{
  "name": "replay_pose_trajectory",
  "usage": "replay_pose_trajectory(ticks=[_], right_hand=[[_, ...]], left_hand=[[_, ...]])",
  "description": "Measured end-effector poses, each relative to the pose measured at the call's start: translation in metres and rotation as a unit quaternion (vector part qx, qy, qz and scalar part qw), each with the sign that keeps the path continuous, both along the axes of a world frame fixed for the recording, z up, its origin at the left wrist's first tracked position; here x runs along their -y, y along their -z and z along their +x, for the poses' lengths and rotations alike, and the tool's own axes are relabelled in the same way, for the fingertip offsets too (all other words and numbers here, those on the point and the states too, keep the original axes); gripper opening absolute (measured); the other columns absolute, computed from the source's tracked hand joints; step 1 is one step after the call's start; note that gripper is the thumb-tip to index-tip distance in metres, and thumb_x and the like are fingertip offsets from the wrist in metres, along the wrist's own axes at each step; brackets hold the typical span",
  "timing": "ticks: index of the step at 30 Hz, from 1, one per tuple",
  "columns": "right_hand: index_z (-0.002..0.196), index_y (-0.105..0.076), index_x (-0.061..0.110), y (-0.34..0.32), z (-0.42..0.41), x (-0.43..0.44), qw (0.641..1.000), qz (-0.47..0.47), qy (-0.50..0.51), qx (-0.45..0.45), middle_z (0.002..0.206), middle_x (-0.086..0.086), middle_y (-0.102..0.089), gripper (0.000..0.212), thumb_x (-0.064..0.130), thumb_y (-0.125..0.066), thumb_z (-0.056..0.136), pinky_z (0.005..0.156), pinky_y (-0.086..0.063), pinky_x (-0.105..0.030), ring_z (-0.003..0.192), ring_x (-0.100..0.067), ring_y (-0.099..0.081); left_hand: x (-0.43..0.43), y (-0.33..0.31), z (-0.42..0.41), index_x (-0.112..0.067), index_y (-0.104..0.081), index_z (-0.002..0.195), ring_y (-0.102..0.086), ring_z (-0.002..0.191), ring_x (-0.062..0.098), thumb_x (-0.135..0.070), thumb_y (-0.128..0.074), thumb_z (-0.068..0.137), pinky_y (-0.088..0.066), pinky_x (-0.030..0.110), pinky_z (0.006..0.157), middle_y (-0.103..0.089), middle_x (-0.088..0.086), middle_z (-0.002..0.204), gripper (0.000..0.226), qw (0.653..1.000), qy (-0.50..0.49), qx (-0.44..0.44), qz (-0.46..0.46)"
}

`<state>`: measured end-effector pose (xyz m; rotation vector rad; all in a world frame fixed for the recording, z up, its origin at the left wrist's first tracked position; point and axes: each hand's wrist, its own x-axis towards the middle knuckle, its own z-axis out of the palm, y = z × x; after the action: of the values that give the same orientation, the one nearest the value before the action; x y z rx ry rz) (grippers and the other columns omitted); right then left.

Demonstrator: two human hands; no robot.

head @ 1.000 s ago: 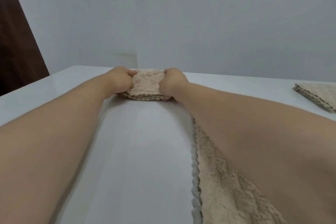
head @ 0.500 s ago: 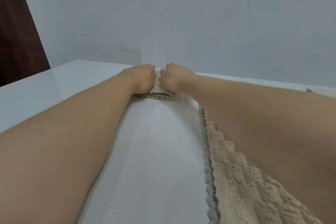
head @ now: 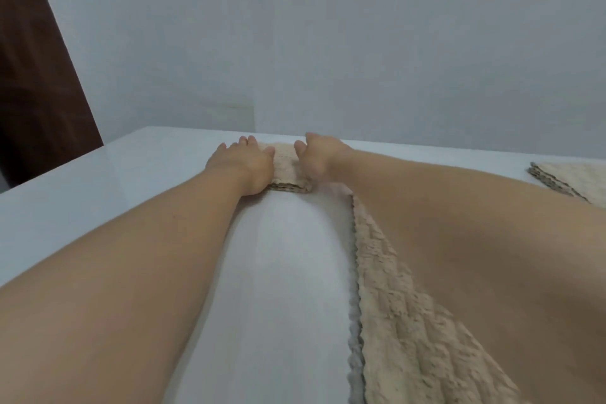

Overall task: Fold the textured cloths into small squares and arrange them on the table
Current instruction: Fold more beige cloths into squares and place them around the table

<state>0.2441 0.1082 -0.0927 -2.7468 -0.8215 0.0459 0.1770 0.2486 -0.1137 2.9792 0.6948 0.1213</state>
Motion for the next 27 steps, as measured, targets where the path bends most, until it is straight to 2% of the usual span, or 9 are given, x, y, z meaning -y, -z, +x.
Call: replay_pose_trajectory(ticks=[3, 5, 7, 9, 11, 16, 22, 24, 27], right_hand=[[0.103, -0.064, 0.011, -0.024, -0.016, 0.042, 0.997, 0.072, -0.014, 0.019, 0.104, -0.013, -0.065, 0.035, 0.027, -0.033, 0.107, 0.079, -0.046, -0.034, 0.093, -0.031, -0.058], [0.071, -0.049, 0.016, -0.03, -0.032, 0.08, 0.99, 0.138, -0.001, 0.032, 0.071, -0.002, -0.051, 0.034, 0.021, -0.037, 0.102, 0.059, -0.037, -0.031, 0.066, -0.023, -0.045], [0.06, -0.038, 0.017, -0.032, -0.054, 0.121, 0.982, 0.18, 0.017, 0.048, 0.057, 0.004, -0.042, 0.038, 0.019, -0.041, 0.097, 0.053, -0.033, -0.031, 0.055, -0.019, -0.038], [0.064, -0.056, 0.017, -0.034, -0.08, 0.161, 0.979, 0.195, 0.028, 0.06, 0.062, 0.005, -0.057, 0.034, 0.021, -0.045, 0.096, 0.059, -0.045, -0.032, 0.06, -0.02, -0.05], [0.091, -0.074, 0.017, -0.033, -0.104, 0.199, 0.975, 0.211, 0.032, 0.059, 0.089, 0.007, -0.072, 0.027, 0.023, -0.049, 0.097, 0.077, -0.054, -0.032, 0.082, -0.016, -0.064], [0.112, -0.074, 0.021, -0.016, -0.155, 0.286, 0.972, 0.216, 0.084, 0.047, 0.106, 0.007, -0.073, 0.024, 0.024, -0.055, 0.098, 0.086, -0.054, -0.03, 0.097, -0.012, -0.065], [0.105, -0.075, 0.019, 0.015, -0.165, 0.348, 0.939, 0.238, 0.242, 0.055, 0.104, 0.0, -0.075, 0.023, 0.026, -0.054, 0.098, 0.082, -0.057, -0.038, 0.093, -0.021, -0.067], [0.113, -0.074, 0.016, 0.025, -0.157, 0.363, 0.927, 0.243, 0.28, 0.05, 0.112, -0.004, -0.074, 0.03, 0.034, -0.056, 0.097, 0.088, -0.055, -0.037, 0.103, -0.025, -0.066], [0.117, -0.074, 0.016, 0.032, -0.143, 0.374, 0.923, 0.232, 0.305, 0.037, 0.114, -0.005, -0.074, 0.044, 0.048, -0.052, 0.097, 0.09, -0.053, -0.037, 0.108, -0.027, -0.065]], left_hand=[[0.038, -0.018, -0.024, -0.005, -0.016, 0.161, -0.025, 0.152, 0.031, -0.031, -0.016, 0.11, -0.021, 0.042, 0.121, -0.019, 0.011, 0.169, 0.057, 0.999, 0.006, 0.043, -0.028], [0.067, -0.028, -0.044, -0.007, -0.023, 0.159, -0.032, 0.148, 0.031, -0.028, -0.022, 0.11, -0.029, 0.04, 0.117, -0.028, 0.01, 0.165, 0.053, 0.996, 0.025, 0.077, -0.039], [0.1, -0.035, -0.065, -0.011, -0.024, 0.16, -0.032, 0.149, 0.028, -0.03, -0.025, 0.11, -0.029, 0.039, 0.117, -0.03, 0.006, 0.166, 0.054, 0.991, 0.055, 0.102, -0.066], [0.136, -0.041, -0.086, -0.014, -0.032, 0.157, -0.035, 0.148, 0.028, -0.03, -0.03, 0.109, -0.032, 0.037, 0.115, -0.036, 0.006, 0.163, 0.051, 0.985, 0.085, 0.115, -0.096], [0.169, -0.044, -0.106, -0.017, -0.04, 0.154, -0.04, 0.144, 0.027, -0.029, -0.035, 0.108, -0.036, 0.036, 0.112, -0.042, 0.006, 0.159, 0.048, 0.979, 0.104, 0.116, -0.13], [0.237, -0.035, -0.152, -0.017, -0.041, 0.155, -0.039, 0.146, 0.025, -0.026, -0.044, 0.104, -0.033, 0.034, 0.115, -0.04, 0.003, 0.161, 0.052, 0.969, 0.103, 0.09, -0.206], [0.268, -0.009, -0.166, -0.013, -0.062, 0.097, -0.061, 0.107, 0.033, -0.023, -0.046, 0.093, -0.05, 0.037, 0.088, -0.066, 0.012, 0.118, 0.019, 0.981, 0.005, 0.08, -0.176], [0.263, -0.004, -0.165, -0.015, -0.064, 0.099, -0.06, 0.11, 0.034, -0.027, -0.044, 0.095, -0.049, 0.039, 0.091, -0.066, 0.011, 0.119, 0.024, 0.986, -0.001, 0.092, -0.137], [0.246, 0.0, -0.163, -0.023, -0.065, 0.129, -0.052, 0.127, 0.034, -0.029, -0.042, 0.1, -0.045, 0.041, 0.105, -0.065, 0.008, 0.134, 0.038, 0.989, -0.017, 0.094, -0.113]])
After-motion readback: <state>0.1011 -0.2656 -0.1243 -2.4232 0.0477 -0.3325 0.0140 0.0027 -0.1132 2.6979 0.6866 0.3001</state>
